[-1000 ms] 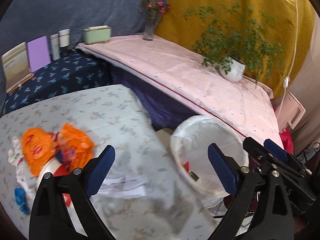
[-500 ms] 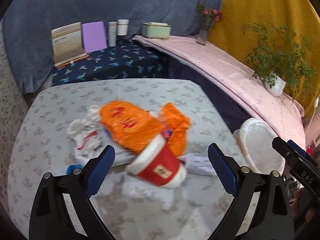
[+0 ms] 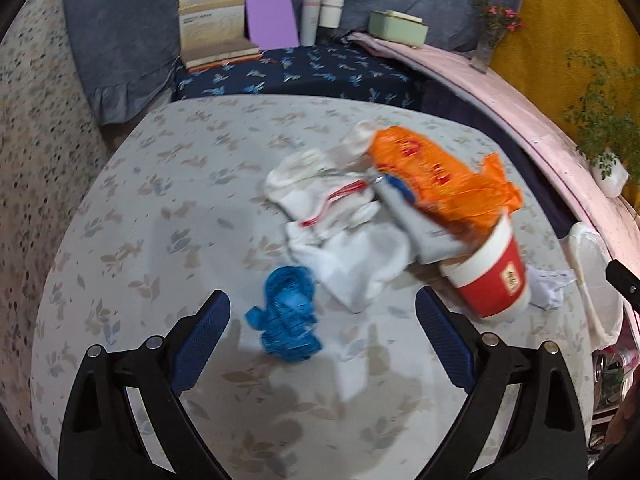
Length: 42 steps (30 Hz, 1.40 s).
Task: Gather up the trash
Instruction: 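Grasp the blue tape measure with the left tool while the right tool returns to the table, then grasp the crumpled white paper with the right tool while the left tool holds the tape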
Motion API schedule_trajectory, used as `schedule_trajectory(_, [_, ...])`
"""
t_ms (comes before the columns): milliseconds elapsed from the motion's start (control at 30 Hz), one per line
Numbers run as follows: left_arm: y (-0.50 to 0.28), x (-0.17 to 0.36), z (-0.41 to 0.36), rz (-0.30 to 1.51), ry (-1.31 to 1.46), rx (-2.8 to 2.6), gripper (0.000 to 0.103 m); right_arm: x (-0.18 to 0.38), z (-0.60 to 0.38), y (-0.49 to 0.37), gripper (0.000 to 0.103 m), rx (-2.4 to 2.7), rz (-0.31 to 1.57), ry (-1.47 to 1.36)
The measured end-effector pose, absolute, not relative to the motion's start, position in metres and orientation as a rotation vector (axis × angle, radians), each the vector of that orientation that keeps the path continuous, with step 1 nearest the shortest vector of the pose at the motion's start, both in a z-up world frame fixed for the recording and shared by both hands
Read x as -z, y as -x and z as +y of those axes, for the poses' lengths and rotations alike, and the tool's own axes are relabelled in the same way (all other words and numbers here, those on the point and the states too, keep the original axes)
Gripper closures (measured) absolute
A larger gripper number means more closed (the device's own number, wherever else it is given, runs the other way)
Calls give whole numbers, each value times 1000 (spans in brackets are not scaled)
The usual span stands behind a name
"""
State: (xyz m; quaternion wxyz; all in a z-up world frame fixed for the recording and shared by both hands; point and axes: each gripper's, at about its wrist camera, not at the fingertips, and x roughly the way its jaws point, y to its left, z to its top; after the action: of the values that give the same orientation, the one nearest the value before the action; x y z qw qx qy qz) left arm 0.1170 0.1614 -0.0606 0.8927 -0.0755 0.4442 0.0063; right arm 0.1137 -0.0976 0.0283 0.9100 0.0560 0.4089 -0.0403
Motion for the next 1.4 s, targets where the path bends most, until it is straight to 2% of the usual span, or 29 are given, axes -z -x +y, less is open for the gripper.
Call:
schedule_trajectory(167, [-122,78,171,956,155,-11,20,-20,-83,-116,28,72,864,-99])
schedule_trajectory(267, [-124,88,172,983,159,9,30,-16,-77,-117,28,70,874,-83])
schedule_trajectory(367, [-127,98,171,1011,164,30,46,-12,-76,-118,28,76,885,-80])
schedule_trajectory(433, [-128,101,171,1024,167,42,61,-9,-76,-118,28,82,889,-81])
schedule_trajectory(467, [-128,101,170,1026,165,50,63,-8,-77,-118,28,87,892,-80])
schedule_trajectory(533, [-127,98,170,1020,171,61,74,-5,-80,-119,28,92,900,-83])
schedule_trajectory(800, [-117,78,156,983,188,116,80,9,-91,-121,28,128,929,-105])
schedule_trajectory(1400, [-109,30,115,909,165,219,80,41,-131,-161,28,166,978,-188])
